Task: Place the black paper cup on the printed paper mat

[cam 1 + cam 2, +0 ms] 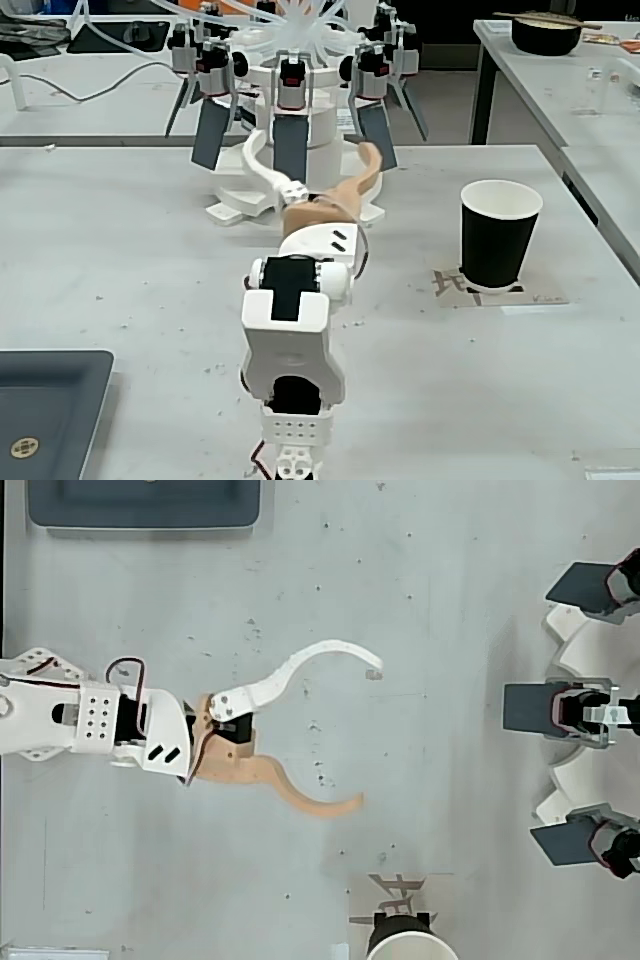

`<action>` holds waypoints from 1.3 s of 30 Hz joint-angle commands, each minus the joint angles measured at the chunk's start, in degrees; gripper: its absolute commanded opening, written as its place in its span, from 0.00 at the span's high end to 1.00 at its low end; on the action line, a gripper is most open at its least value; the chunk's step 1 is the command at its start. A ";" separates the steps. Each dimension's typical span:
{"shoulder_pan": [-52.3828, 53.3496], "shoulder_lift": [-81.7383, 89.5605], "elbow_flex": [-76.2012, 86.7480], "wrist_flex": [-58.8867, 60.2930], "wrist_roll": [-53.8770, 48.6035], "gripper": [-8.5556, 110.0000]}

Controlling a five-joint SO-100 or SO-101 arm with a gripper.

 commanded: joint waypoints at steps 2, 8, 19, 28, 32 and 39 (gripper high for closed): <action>-2.46 4.04 2.81 -0.79 -2.46 0.65; -4.57 3.34 5.45 -0.79 -4.39 0.66; -5.71 -13.45 -11.34 0.70 -4.13 0.67; -5.71 -27.51 -24.87 0.53 -3.78 0.69; -5.71 -32.17 -29.09 0.53 -4.13 0.72; -5.63 -37.79 -33.57 0.09 -4.48 0.76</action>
